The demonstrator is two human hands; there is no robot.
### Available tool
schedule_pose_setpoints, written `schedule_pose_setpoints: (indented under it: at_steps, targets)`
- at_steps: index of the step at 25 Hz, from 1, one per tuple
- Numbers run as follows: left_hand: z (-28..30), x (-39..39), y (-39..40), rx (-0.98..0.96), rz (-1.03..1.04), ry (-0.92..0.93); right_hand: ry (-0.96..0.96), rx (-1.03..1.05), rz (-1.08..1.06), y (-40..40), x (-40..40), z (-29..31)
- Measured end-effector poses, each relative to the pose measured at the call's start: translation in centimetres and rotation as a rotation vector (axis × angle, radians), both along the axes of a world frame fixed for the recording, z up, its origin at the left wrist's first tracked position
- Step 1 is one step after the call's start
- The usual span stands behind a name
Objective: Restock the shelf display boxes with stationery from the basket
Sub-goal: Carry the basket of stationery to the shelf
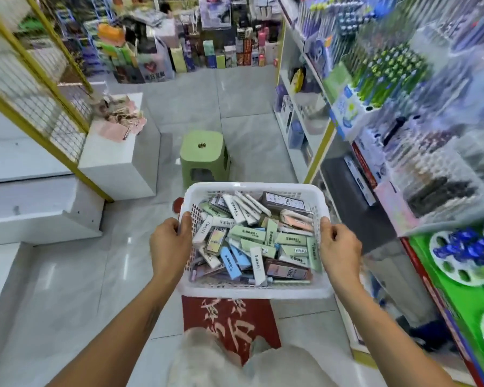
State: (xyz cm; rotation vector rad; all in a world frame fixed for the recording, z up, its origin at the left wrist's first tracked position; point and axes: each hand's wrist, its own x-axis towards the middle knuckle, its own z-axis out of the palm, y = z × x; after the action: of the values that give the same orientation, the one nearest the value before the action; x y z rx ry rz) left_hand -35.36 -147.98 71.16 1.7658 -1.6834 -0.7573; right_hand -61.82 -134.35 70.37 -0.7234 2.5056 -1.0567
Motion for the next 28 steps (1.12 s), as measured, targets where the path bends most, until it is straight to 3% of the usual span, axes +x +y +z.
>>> schedule_pose_setpoints:
  at_steps: [13,28]
  targets:
    - [-2.3,-19.2,-44.4,0.006,-0.326,-0.013,-0.042,0.007,-0.365,-36.7,-13.4,-2.8]
    - [-6.4,-42.6,-75.7,-0.039,-0.491,-0.102,-0.091,0.026,-0.544,-63.7,-31.3,-7.3]
